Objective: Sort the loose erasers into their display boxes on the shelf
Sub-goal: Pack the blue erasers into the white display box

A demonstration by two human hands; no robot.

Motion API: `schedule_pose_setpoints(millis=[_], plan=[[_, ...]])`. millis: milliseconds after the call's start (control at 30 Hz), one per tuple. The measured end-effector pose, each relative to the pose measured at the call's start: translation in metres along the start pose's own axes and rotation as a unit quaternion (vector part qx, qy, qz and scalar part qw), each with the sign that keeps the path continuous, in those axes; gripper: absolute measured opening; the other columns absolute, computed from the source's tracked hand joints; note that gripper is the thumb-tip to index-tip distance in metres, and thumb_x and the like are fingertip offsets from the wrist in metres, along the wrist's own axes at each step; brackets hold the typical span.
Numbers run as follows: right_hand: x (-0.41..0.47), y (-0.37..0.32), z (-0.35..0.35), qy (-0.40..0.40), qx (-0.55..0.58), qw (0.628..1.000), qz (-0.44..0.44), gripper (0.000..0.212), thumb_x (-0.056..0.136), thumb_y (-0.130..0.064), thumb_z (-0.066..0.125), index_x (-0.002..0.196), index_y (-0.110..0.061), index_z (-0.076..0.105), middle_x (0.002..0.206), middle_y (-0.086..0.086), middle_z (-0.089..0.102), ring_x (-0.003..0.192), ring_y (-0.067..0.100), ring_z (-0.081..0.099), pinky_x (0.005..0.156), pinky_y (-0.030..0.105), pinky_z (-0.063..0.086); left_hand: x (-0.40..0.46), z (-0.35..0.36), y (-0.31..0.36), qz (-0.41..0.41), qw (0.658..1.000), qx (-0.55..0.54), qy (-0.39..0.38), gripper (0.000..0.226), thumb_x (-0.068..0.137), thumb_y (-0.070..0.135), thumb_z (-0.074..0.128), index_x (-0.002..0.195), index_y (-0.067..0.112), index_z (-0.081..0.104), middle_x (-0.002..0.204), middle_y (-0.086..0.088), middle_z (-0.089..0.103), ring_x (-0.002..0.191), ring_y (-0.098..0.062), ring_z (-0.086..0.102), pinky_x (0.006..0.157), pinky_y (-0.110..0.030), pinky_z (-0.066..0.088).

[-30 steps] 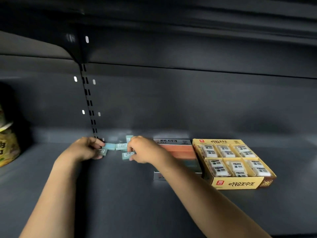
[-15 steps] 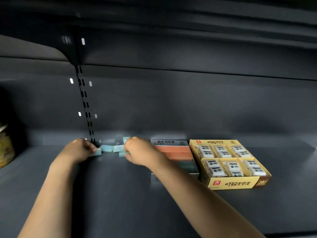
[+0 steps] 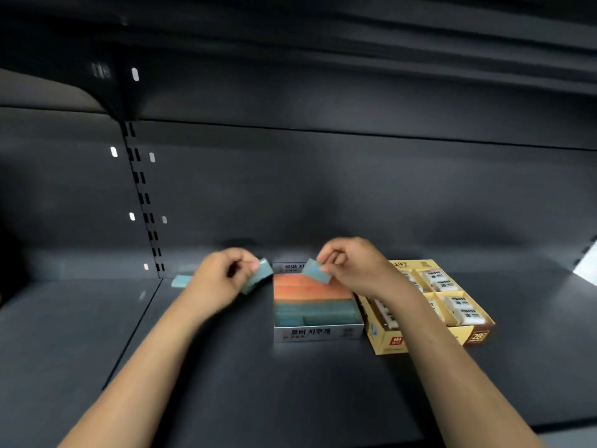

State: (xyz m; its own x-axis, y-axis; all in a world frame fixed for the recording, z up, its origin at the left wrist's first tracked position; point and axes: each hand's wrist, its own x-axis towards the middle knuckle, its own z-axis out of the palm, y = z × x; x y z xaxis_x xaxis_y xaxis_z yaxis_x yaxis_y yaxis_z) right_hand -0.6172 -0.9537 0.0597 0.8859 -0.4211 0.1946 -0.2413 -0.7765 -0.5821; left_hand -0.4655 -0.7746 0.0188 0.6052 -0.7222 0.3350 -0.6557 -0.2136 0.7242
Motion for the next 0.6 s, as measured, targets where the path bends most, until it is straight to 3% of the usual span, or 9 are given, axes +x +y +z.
schedule_pose_setpoints(millis=[100,167,300,367,500,600], plan=[[-0.012,0.011,-0.007,0.000,-0.026,1.000,0.010,0.015,0.083,-0.006,0.067,0.080,-0.021,0.067,0.074,-0.012,0.060,0.067,0.000,0.053,0.063,0.010,0.042,-0.003,0.023,0.016,0.039,0.999,-0.008,-0.020,0.031,0.085,0.009,0.063,0.073,0.037,0.058,0.083,-0.005,0.066,0.079,-0.010,0.058,0.073,-0.006,0.038],[-0.018,0.015,-0.009,-0.011,-0.046,0.999,0.017,0.013,0.083,-0.006,0.068,0.082,-0.019,0.070,0.075,-0.012,0.061,0.069,-0.001,0.054,0.066,0.014,0.043,-0.006,0.035,0.024,0.041,0.997,-0.036,-0.045,0.030,0.084,0.010,0.064,0.073,0.038,0.060,0.083,-0.003,0.069,0.078,-0.017,0.060,0.074,-0.015,0.042],[-0.028,0.019,-0.009,-0.027,-0.081,0.996,0.027,0.011,0.082,-0.012,0.070,0.084,-0.023,0.071,0.076,-0.019,0.060,0.072,-0.006,0.054,0.059,0.004,0.039,-0.008,0.056,0.031,0.033,0.993,-0.049,-0.106,0.019,0.082,0.021,0.068,0.073,0.038,0.067,0.068,0.023,0.066,0.074,-0.001,0.060,0.076,-0.021,0.046],[-0.031,0.020,-0.007,-0.028,-0.097,0.994,0.032,0.012,0.081,-0.012,0.071,0.084,-0.024,0.072,0.078,-0.017,0.062,0.072,-0.006,0.054,0.058,0.004,0.037,-0.008,0.063,0.031,0.030,0.992,-0.033,-0.121,0.005,0.080,0.025,0.070,0.078,0.030,0.072,0.066,0.021,0.065,0.074,-0.001,0.061,0.078,-0.021,0.047],[-0.032,0.024,-0.003,-0.038,-0.135,0.989,0.038,0.013,0.079,-0.009,0.072,0.083,-0.022,0.073,0.082,-0.009,0.065,0.076,0.004,0.056,0.064,0.013,0.039,-0.009,0.070,0.035,0.053,0.988,0.013,-0.142,0.004,0.079,0.025,0.071,0.083,0.024,0.071,0.064,0.013,0.062,0.066,-0.005,0.058,0.068,-0.015,0.043],[-0.030,0.023,-0.001,-0.044,-0.162,0.985,0.026,0.012,0.078,-0.011,0.072,0.083,-0.022,0.074,0.089,-0.006,0.068,0.087,0.011,0.058,0.080,0.021,0.042,-0.007,0.071,0.036,0.055,0.987,0.026,-0.146,0.004,0.079,0.022,0.072,0.080,0.025,0.069,0.064,0.010,0.062,0.067,-0.008,0.060,0.068,-0.017,0.044]])
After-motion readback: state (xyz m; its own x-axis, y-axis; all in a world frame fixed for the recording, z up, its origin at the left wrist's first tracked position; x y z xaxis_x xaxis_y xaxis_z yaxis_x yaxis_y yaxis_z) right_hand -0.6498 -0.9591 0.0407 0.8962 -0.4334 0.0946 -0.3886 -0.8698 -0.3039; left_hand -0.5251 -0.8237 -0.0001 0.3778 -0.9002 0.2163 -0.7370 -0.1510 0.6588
